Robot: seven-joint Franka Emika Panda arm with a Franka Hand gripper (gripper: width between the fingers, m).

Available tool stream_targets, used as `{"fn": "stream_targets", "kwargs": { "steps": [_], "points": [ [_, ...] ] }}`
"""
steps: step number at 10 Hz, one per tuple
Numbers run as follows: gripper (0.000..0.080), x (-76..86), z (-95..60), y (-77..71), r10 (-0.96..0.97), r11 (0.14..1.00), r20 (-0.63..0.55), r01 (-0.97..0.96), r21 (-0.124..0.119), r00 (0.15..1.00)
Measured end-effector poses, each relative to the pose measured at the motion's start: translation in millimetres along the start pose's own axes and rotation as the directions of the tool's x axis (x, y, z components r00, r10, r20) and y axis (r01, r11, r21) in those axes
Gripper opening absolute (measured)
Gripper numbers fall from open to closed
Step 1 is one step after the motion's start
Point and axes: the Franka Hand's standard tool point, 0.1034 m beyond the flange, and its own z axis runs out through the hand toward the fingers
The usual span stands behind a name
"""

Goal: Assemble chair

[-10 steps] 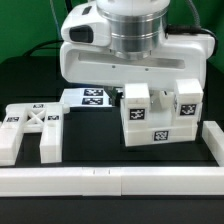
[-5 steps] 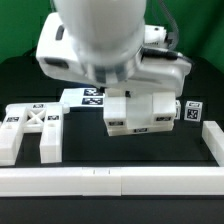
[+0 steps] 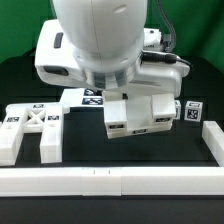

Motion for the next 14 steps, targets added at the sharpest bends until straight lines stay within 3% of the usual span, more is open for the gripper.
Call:
{"fn": "stream_targets", "kwargs": {
  "steps": [2, 3, 5, 7, 10, 11, 12, 14],
  "points": [
    [0.0321, 2.1, 1.9, 0.3, 0.001, 1.000, -0.001, -0.001, 0.000, 1.000],
    [0.0321, -8.0, 10.6, 4.4, 0.014, 1.000, 0.088, -0.014, -0.006, 0.996],
    [0.0321, -5.1, 31.6, 11.3, 0.069, 0.997, 0.248, -0.063, -0.034, 0.966],
    [0.0321, -11.7, 43.2, 15.3, 0.080, 0.996, 0.365, -0.065, -0.054, 0.927],
    [0.0321, -8.6, 42.0, 14.4, 0.077, 0.997, 0.339, -0.062, -0.054, 0.938],
    [0.0500, -6.5, 43.6, 15.9, 0.078, 0.997, 0.341, -0.064, -0.053, 0.937],
    [0.0600, -5.7, 43.5, 17.2, 0.079, 0.997, 0.339, -0.065, -0.051, 0.938],
    [0.0641, -5.4, 44.3, 17.5, 0.079, 0.997, 0.339, -0.066, -0.051, 0.937]
  ]
}}
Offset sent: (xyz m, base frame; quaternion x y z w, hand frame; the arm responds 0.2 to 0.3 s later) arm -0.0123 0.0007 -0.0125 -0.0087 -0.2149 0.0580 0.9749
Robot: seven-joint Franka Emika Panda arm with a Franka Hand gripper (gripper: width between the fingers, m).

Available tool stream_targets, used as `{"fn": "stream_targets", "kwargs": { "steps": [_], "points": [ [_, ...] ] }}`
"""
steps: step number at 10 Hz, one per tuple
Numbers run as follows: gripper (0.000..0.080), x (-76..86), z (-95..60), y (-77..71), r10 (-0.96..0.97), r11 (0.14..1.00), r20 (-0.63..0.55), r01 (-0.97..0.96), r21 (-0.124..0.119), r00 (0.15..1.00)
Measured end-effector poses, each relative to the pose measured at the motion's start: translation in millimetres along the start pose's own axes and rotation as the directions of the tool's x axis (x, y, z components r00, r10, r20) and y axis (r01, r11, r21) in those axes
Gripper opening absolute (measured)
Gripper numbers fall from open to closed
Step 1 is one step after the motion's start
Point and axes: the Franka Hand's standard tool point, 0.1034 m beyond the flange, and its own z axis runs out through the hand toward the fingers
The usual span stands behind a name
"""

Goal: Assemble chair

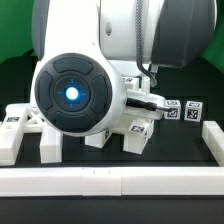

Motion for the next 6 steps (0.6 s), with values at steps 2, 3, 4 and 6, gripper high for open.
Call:
{"fn": "stream_targets", "kwargs": {
  "steps": [2, 3, 4, 6],
  "points": [
    [0.0647, 0.1, 0.2, 0.2, 0.000, 1.000, 0.001, 0.000, 0.000, 1.000],
    [0.0648, 0.2, 0.3, 0.3, 0.000, 1.000, 0.001, 0.000, 0.000, 1.000],
    [0.0648, 0.3, 0.4, 0.7, 0.000, 1.000, 0.001, 0.000, 0.001, 1.000],
    [0.0648, 1.6, -4.8, 7.1, -0.038, 0.999, -0.022, 0.038, -0.004, 0.999]
  ]
}}
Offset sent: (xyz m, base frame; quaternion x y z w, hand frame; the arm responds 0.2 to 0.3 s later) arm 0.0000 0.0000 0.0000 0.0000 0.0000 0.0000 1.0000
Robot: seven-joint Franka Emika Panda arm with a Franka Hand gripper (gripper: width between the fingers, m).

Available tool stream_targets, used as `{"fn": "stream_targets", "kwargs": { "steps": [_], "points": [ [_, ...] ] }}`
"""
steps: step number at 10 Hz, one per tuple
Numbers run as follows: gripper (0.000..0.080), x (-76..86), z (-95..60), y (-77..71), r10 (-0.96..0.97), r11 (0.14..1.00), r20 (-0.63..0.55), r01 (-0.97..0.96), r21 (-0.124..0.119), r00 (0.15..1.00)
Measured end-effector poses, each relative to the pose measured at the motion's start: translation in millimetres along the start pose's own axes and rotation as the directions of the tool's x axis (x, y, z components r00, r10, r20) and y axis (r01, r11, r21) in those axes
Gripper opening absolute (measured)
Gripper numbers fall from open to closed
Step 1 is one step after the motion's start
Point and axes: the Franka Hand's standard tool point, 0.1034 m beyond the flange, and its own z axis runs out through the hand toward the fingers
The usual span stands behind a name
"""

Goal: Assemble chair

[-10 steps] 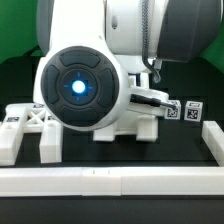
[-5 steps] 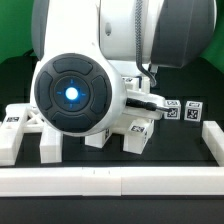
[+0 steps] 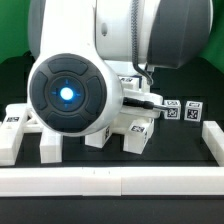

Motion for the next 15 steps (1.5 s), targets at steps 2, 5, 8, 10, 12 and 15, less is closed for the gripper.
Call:
{"fn": "stream_targets", "kwargs": {
  "steps": [2, 5, 8, 10, 12, 15],
  "points": [
    [0.0648, 3.7, -16.1, 5.4, -0.037, 0.999, -0.086, 0.038, 0.012, 0.996],
    [0.0648, 8.7, -41.7, 6.8, -0.048, 0.997, -0.342, 0.064, 0.036, 0.939],
    [0.0648, 10.8, -50.1, 3.1, -0.035, 0.996, -0.551, 0.074, 0.048, 0.834],
    [0.0648, 13.4, -58.7, 2.5, -0.060, 0.994, -0.664, 0.103, 0.026, 0.745],
    [0.0648, 9.9, -59.1, 11.7, -0.125, 0.987, -0.770, 0.159, -0.031, 0.625],
    [0.0648, 15.3, -62.9, 23.9, -0.153, 0.982, -0.818, 0.176, -0.065, 0.555]
  ]
}}
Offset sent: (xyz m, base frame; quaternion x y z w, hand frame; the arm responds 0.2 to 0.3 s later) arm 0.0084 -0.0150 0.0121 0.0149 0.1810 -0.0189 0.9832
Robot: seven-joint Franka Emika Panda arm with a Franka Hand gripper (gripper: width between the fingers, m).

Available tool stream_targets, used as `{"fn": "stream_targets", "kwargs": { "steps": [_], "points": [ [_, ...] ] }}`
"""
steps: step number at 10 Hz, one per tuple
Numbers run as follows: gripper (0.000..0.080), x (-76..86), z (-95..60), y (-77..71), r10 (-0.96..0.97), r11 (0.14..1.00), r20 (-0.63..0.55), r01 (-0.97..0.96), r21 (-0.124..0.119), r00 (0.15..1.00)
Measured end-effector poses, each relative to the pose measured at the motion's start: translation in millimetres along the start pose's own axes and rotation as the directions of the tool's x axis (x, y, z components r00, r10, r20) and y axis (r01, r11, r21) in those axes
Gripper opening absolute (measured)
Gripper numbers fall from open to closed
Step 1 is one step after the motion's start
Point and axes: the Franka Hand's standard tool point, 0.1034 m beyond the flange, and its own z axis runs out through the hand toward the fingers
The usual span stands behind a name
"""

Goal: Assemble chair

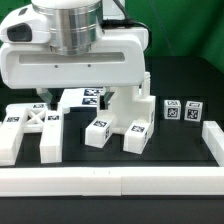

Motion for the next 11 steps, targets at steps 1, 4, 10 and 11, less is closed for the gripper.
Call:
{"fn": "stream_targets", "kwargs": {
  "steps": [1, 4, 10, 11],
  "points": [
    [0.0648, 0.1, 0.4, -0.4, -0.002, 1.000, 0.000, 0.002, 0.000, 1.000],
    [0.0648, -1.5, 5.2, 15.6, -0.067, 0.998, -0.009, 0.067, -0.007, 0.998],
    [0.0648, 13.0, 6.5, 39.6, -0.092, 0.995, -0.156, 0.084, -0.062, 0.983],
    [0.0648, 13.7, 11.6, 45.6, -0.130, 0.989, -0.201, 0.113, -0.093, 0.971]
  ]
}}
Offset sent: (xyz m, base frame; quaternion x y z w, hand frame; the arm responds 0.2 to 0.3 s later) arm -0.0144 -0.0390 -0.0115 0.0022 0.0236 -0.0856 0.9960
